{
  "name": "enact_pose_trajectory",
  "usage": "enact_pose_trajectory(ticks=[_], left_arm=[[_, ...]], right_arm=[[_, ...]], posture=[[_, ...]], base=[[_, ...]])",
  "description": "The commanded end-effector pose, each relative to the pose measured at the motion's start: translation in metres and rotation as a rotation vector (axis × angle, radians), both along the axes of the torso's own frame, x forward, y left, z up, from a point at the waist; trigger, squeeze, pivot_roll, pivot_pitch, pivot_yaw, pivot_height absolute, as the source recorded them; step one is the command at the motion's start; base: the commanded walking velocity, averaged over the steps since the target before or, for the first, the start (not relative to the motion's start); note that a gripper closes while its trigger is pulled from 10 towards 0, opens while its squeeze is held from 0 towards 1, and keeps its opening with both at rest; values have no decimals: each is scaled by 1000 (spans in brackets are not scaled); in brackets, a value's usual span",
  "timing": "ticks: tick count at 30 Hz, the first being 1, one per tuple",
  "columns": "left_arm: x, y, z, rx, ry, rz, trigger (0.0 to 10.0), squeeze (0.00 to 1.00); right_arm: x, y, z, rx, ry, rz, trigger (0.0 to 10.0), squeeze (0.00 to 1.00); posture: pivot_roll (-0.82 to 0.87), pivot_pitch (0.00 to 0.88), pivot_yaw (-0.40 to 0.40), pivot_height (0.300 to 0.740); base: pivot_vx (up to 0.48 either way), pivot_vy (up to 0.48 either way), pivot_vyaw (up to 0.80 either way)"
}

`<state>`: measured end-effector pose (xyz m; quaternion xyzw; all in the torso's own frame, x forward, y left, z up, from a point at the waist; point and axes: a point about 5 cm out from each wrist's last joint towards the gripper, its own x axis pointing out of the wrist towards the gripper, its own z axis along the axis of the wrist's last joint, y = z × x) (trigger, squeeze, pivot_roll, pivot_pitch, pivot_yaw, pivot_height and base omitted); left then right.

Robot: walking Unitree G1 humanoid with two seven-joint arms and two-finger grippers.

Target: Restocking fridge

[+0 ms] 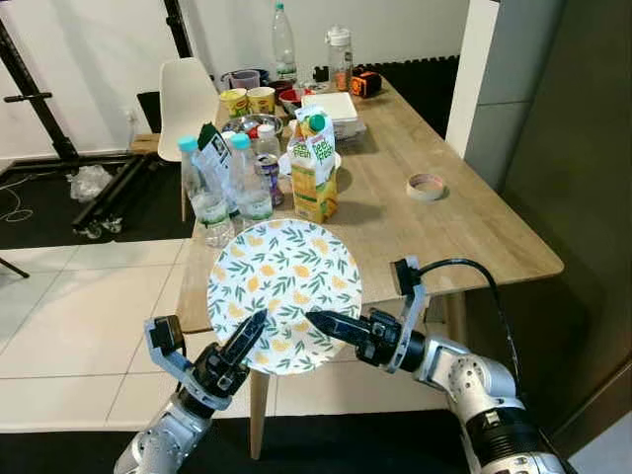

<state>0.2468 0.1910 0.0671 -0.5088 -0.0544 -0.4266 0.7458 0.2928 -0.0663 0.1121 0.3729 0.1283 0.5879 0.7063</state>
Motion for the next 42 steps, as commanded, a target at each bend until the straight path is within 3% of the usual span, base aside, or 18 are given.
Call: enact_pose_trajectory(ticks=[1,17,18,19,32,36,42], left_arm=[[-3,-3,-9,33,55,-4,0,0],[-13,8,-29,35,155,54,0,0],[-14,9,-32,40,172,65,7608,1000],[-15,10,-35,45,189,74,10000,1000],[-30,12,-50,33,246,73,10000,1000],[-46,12,-64,49,313,57,10000,1000],[-67,19,-90,82,482,133,10000,1000]], right_arm=[[2,5,13,53,-44,16,0,0],[0,3,17,79,-42,36,0,0],[1,2,16,77,-38,30,0,0],[1,1,15,73,-35,25,0,0],[10,-17,4,43,-8,-104,0,0],[14,-40,-3,-11,-27,-171,0,0],[9,-63,-19,-304,-140,-168,0,0]], posture=[[-36,0,33,740],[-36,0,33,740],[-36,0,33,740],[-36,0,33,740],[-37,0,30,740],[-34,0,27,740],[-39,0,23,740]], base=[[0,0,0],[0,0,0],[0,0,0],[0,0,0],[0,0,0],[0,0,0],[0,0,0]])
